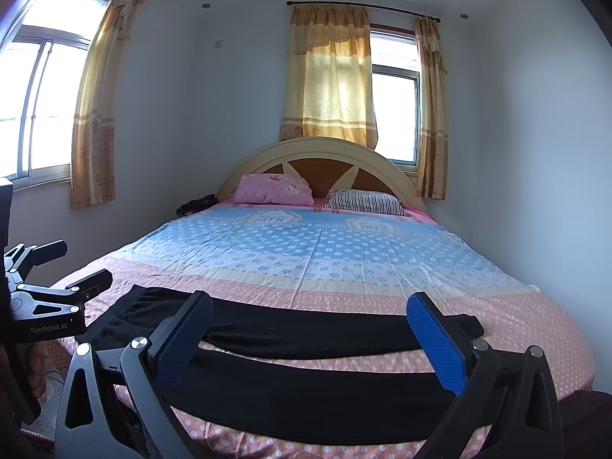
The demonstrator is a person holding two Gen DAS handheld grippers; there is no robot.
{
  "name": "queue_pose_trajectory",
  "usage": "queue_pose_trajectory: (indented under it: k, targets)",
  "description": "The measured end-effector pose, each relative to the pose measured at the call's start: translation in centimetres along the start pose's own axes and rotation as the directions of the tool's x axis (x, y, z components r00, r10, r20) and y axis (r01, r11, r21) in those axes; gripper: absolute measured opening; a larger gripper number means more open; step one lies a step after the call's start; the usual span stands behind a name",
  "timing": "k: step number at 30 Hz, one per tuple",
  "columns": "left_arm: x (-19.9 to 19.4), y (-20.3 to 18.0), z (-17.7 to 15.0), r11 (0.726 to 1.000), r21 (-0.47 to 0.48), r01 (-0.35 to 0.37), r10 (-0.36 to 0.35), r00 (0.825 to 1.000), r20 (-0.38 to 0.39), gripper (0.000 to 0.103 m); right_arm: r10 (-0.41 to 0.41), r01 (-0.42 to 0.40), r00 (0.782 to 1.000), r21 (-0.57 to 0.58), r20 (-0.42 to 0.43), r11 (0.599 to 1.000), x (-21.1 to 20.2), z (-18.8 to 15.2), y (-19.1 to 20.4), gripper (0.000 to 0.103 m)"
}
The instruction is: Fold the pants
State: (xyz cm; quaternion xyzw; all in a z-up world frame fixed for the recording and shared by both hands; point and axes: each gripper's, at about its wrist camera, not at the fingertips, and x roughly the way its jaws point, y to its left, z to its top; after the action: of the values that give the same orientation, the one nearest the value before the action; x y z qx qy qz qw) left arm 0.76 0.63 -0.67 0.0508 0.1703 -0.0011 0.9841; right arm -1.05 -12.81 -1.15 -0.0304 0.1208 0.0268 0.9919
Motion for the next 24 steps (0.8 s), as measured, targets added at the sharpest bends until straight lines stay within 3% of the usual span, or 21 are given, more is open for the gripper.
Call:
queue_pose_trajectory:
  k: [24]
  targets:
    - [0.11, -0.16, -0.09, 1.0, 0.0, -0.002, 0.002, 1.0, -0.002, 0.103, -0.004, 0.003, 1.0, -0.01, -0.027, 1.0, 0.7, -0.7, 0.15, 0.102]
